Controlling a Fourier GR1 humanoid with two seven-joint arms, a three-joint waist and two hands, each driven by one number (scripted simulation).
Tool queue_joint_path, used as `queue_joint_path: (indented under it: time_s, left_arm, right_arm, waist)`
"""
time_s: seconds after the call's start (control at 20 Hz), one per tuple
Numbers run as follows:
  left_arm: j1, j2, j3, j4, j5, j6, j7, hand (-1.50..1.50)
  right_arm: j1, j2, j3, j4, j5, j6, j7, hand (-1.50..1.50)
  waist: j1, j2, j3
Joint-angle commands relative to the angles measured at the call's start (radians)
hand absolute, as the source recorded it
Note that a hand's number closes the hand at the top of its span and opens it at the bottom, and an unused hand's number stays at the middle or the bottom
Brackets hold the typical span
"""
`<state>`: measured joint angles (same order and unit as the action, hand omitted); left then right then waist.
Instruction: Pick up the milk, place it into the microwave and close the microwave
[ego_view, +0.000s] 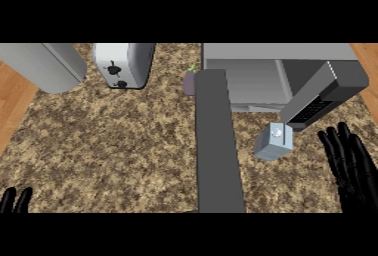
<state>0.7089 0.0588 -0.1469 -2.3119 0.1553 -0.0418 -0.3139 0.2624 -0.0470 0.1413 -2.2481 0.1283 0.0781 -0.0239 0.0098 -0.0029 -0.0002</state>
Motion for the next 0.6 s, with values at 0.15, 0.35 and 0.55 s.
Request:
queue_joint_path:
  time_s: [0.15,0.35,0.55]
  left_arm:
    - [0.17,0.004,0.012,-0.016,0.024,-0.092,-0.13,-1.5]
    - [0.155,0.043,0.134,-0.062,0.135,-0.114,-0.078,-1.5]
    - [0.201,-0.005,0.048,0.016,0.013,-0.142,-0.178,-1.5]
  right_arm:
    - [-0.032,0.035,0.001,0.152,0.068,-0.046,-0.075,-1.5]
    - [-0.06,0.027,-0.048,0.254,0.061,-0.051,-0.141,-1.5]
    - [-0.169,-0.061,-0.159,0.358,0.005,0.017,-0.163,-1.5]
  waist:
    - [0.004,0.0,0.0]
    - [0.002,0.001,0.0]
    - [0.004,0.002,0.001]
